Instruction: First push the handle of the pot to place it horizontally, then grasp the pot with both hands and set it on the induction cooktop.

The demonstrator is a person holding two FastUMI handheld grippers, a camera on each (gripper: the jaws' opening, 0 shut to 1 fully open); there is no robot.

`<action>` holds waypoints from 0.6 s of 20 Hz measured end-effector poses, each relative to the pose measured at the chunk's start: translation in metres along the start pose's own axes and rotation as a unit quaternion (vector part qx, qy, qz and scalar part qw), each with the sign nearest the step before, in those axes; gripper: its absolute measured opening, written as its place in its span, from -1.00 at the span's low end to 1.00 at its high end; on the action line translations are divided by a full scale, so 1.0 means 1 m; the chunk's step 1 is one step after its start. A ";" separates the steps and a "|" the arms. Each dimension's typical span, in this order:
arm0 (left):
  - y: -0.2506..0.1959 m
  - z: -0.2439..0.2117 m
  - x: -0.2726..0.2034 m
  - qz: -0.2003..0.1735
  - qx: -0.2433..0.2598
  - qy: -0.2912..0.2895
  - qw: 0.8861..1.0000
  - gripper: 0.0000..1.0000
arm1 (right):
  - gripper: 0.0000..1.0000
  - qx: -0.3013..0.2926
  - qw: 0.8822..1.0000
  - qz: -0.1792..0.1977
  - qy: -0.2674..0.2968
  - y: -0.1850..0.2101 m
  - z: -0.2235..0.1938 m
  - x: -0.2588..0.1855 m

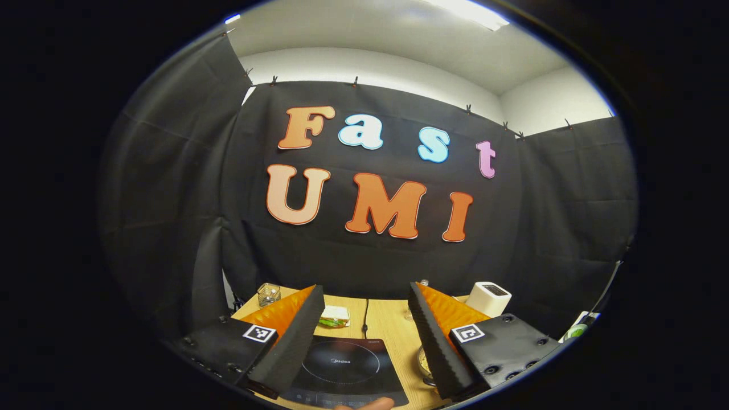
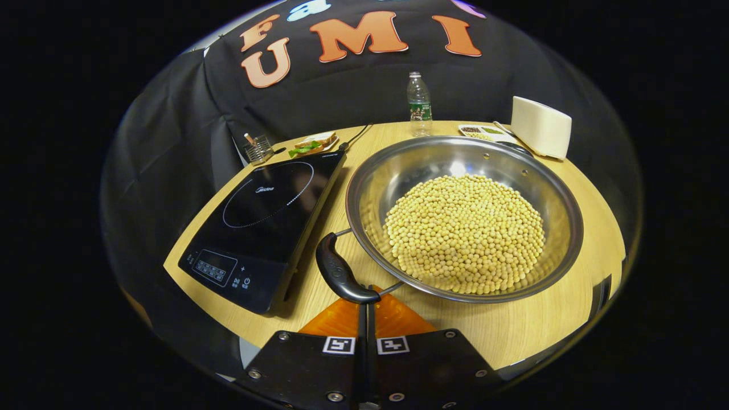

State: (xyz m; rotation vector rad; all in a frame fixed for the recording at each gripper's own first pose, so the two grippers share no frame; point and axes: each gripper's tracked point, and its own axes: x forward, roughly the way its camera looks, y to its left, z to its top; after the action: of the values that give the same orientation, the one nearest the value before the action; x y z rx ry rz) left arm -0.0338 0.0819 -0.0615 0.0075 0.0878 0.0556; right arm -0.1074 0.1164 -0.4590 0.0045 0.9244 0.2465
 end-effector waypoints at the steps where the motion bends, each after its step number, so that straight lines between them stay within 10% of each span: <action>1: 0.000 -0.001 0.000 -0.001 -0.001 0.000 1.000 0.93 | -1.00 0.002 1.000 0.004 0.001 0.003 0.002 0.003; 12: 0.025 -0.009 0.007 0.019 -0.003 0.009 1.000 0.96 | -0.99 0.018 1.000 0.023 0.002 0.028 0.018 0.028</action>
State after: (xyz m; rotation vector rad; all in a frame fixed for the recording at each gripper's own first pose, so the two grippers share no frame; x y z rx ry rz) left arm -0.0285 0.1075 -0.0704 0.0024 0.1055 0.0932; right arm -0.0827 0.1513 -0.4668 0.0590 0.9326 0.2732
